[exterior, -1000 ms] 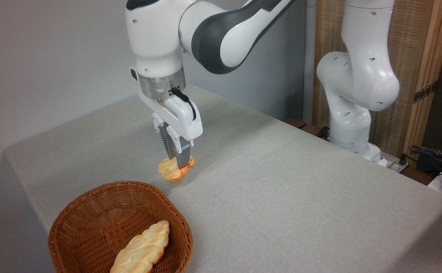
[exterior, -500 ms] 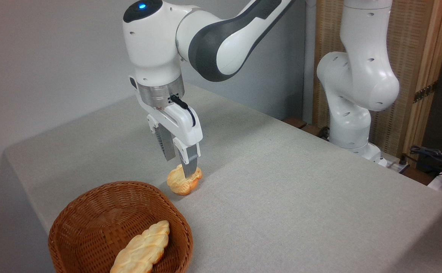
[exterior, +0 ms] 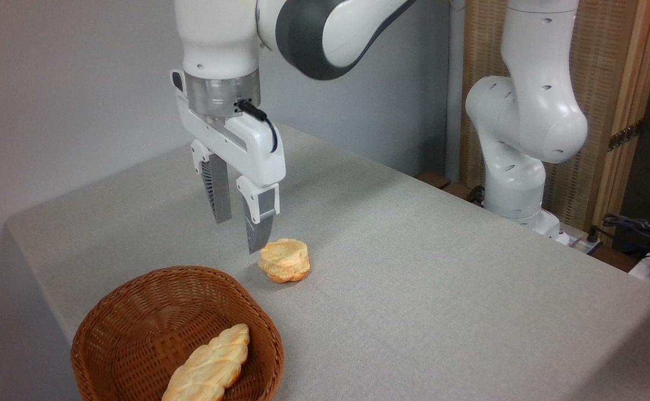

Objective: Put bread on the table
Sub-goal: 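Raise the open gripper away from the bun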

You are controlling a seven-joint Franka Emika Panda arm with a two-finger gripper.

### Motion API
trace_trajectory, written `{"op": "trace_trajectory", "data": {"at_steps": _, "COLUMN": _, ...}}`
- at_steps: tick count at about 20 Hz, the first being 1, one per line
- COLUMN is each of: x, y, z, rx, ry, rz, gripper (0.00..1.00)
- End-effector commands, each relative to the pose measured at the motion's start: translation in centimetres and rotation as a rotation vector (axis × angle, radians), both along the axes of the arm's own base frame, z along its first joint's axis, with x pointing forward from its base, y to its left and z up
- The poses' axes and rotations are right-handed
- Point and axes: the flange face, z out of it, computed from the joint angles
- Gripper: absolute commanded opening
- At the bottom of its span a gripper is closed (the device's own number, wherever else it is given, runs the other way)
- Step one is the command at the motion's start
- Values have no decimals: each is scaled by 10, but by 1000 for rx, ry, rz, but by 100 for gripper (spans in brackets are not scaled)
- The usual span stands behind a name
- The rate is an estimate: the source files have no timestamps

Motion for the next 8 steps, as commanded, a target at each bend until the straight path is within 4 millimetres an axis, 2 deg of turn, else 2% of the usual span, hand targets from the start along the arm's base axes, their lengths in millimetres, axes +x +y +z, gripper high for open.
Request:
{"op": "trace_trajectory", "data": {"at_steps": 1, "x": 4, "y": 13, "z": 26, "rx": 61, "ry": -20, "rz": 15, "gripper": 100}}
{"op": "trace_trajectory", "data": {"at_steps": 3, "x": 8, "y": 17, "z": 42, "rx": 53, "ry": -54, "rz": 24, "gripper": 100}}
{"op": "trace_trajectory", "data": {"at_steps": 4, "x": 10, "y": 29, "z": 47, "rx": 49, "ry": -62, "rz": 48, "gripper": 100}}
{"op": "trace_trajectory", "data": {"at_steps": 8, "x": 10, "y": 44, "z": 45, "rx": 30, "ry": -42, "rz": 96, "gripper": 100}}
